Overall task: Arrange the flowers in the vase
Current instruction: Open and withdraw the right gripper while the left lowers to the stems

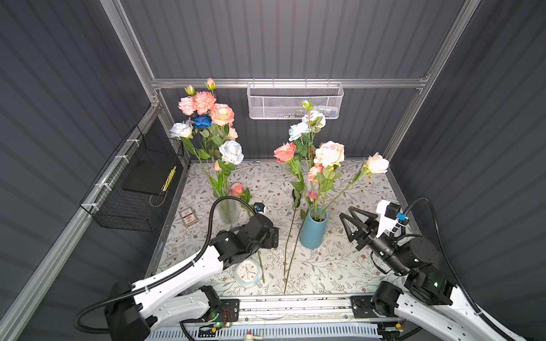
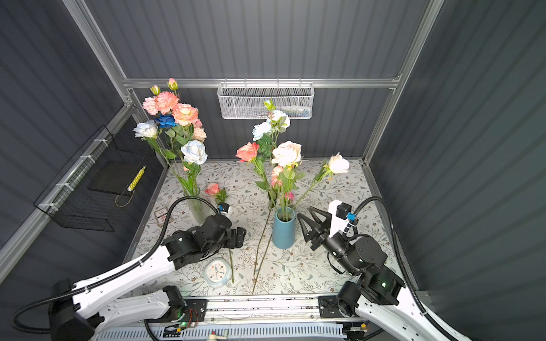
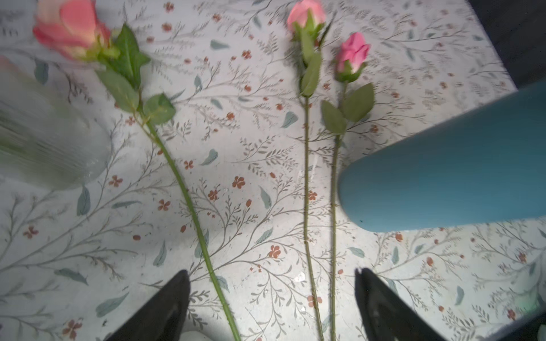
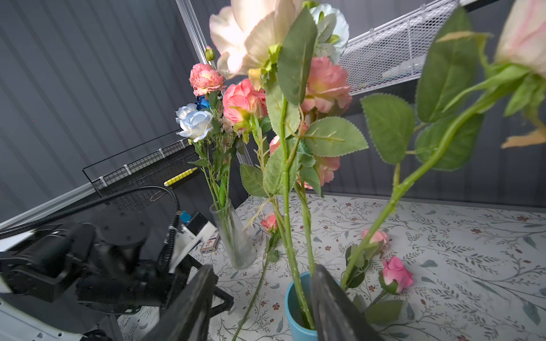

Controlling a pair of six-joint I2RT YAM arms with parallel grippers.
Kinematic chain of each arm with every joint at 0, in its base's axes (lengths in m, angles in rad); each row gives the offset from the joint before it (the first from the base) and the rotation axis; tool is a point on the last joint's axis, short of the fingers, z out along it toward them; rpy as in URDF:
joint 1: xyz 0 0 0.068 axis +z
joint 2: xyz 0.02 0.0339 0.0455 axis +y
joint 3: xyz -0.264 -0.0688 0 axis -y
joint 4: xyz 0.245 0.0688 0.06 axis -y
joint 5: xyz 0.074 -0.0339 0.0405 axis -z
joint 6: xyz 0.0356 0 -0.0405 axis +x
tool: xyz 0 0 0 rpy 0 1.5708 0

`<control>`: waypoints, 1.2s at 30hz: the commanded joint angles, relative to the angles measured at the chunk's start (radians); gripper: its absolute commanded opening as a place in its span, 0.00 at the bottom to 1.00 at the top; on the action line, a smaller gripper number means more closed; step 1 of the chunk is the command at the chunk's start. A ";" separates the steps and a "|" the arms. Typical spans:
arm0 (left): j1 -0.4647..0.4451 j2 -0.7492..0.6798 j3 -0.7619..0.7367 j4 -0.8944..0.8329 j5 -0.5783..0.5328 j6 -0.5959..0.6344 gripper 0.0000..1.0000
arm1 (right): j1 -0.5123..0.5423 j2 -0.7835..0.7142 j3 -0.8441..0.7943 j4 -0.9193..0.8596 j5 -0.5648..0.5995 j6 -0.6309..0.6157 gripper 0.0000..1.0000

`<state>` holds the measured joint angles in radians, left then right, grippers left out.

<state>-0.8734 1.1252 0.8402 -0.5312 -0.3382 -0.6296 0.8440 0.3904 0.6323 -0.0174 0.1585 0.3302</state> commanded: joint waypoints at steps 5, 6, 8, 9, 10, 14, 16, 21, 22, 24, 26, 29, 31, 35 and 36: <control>0.133 0.160 -0.052 0.042 -0.063 -0.036 0.82 | 0.004 -0.045 0.020 -0.062 -0.026 0.021 0.53; 0.140 0.190 -0.049 0.068 -0.077 -0.035 0.82 | 0.004 -0.051 0.021 -0.066 -0.025 0.020 0.53; 0.160 0.248 -0.042 0.114 -0.101 -0.037 0.79 | 0.005 -0.063 0.023 -0.071 -0.023 0.018 0.53; 0.176 0.279 -0.039 0.133 -0.115 -0.039 0.76 | 0.004 -0.070 0.022 -0.076 -0.024 0.018 0.53; 0.195 0.304 -0.037 0.154 -0.121 -0.039 0.74 | 0.004 -0.075 0.023 -0.080 -0.024 0.017 0.53; 0.267 0.416 -0.025 0.233 -0.130 -0.047 0.65 | 0.005 -0.107 0.027 -0.103 -0.025 0.015 0.52; 0.275 0.461 -0.007 0.264 -0.133 -0.046 0.63 | 0.004 -0.123 0.032 -0.118 -0.024 0.012 0.52; 0.278 0.582 0.056 0.266 -0.168 -0.054 0.54 | 0.004 -0.166 0.045 -0.155 -0.023 0.006 0.51; 0.280 0.594 0.061 0.268 -0.170 -0.055 0.53 | 0.004 -0.172 0.046 -0.160 -0.022 0.004 0.51; 0.281 0.617 0.062 0.286 -0.157 -0.059 0.51 | 0.005 -0.186 0.049 -0.171 -0.024 0.004 0.51; 0.282 0.629 0.061 0.307 -0.134 -0.060 0.51 | 0.005 -0.198 0.051 -0.182 -0.019 0.003 0.51; 0.281 0.623 0.045 0.371 -0.073 -0.052 0.51 | 0.004 -0.212 0.051 -0.192 -0.008 0.000 0.51; 0.281 0.623 0.048 0.392 -0.031 -0.042 0.51 | 0.004 -0.217 0.049 -0.196 -0.004 0.000 0.51; 0.271 0.626 0.064 0.389 0.010 -0.041 0.46 | 0.004 -0.222 0.046 -0.197 -0.007 0.003 0.51; 0.261 0.608 0.063 0.383 0.008 -0.046 0.46 | 0.005 -0.223 0.047 -0.197 -0.006 0.003 0.51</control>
<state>-0.5964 1.7367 0.8951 -0.1440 -0.3836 -0.6743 0.8452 0.1848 0.6624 -0.2092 0.1429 0.3389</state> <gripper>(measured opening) 0.464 0.510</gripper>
